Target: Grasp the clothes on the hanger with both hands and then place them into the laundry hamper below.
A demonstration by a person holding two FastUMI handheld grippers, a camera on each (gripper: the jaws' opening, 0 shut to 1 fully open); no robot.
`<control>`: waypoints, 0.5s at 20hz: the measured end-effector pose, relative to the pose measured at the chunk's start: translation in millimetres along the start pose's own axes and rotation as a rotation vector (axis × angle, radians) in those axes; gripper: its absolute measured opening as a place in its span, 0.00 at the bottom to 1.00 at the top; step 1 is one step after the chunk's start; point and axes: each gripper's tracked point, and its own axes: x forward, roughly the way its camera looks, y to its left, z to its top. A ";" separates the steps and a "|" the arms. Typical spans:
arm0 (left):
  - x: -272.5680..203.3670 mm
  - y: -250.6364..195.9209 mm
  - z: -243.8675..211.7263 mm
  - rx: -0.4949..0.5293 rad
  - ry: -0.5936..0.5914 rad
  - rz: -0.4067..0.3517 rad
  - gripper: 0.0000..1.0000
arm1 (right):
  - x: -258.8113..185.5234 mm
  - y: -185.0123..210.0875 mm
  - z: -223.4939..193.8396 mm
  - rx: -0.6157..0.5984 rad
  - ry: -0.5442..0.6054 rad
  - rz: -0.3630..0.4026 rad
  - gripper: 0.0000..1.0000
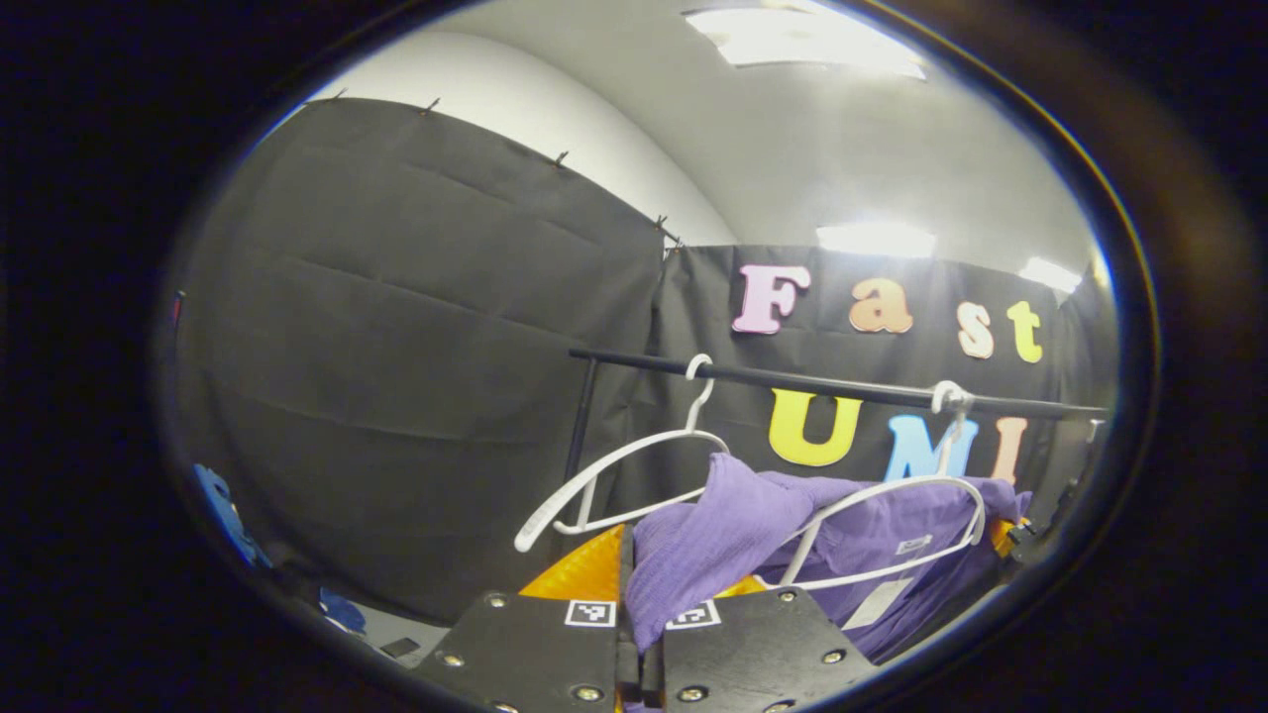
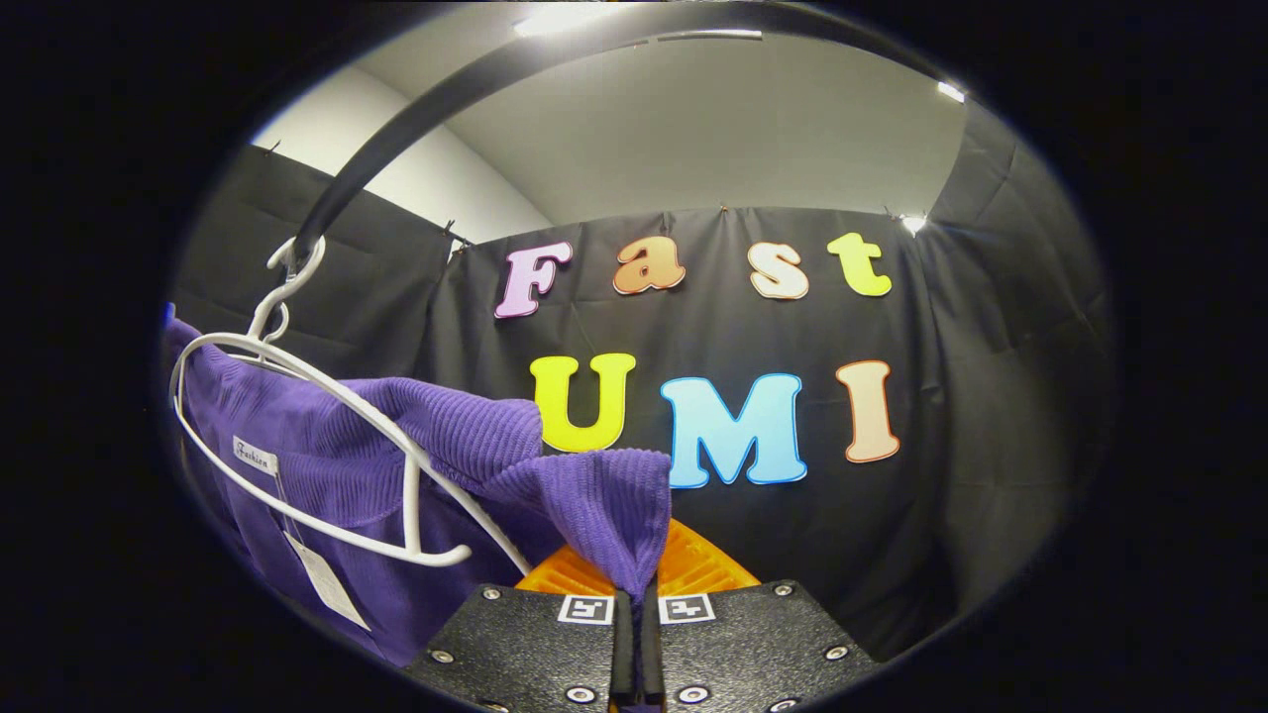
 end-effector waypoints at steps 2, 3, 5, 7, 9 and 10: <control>5.4 7.1 -4.7 -0.019 0.011 0.003 0.00 | 2.4 2.8 -10.3 0.003 0.020 0.024 0.02; 8.4 7.3 -5.6 -0.028 0.012 -0.003 0.00 | 3.5 2.6 -12.5 -0.004 0.018 0.029 0.02; 8.5 8.3 -6.8 -0.030 0.013 -0.007 0.00 | 5.7 3.1 -15.5 -0.020 0.010 0.036 0.02; 14.5 9.4 -12.8 -0.034 0.017 -0.009 0.00 | 11.1 2.8 -18.6 -0.023 0.005 0.044 0.02; 18.6 9.1 -21.6 -0.035 0.035 -0.016 0.00 | 18.4 0.0 -24.8 -0.017 0.009 0.048 0.02; 20.1 8.8 -25.9 -0.038 0.047 -0.021 0.00 | 22.9 -2.5 -28.0 -0.013 0.012 0.047 0.02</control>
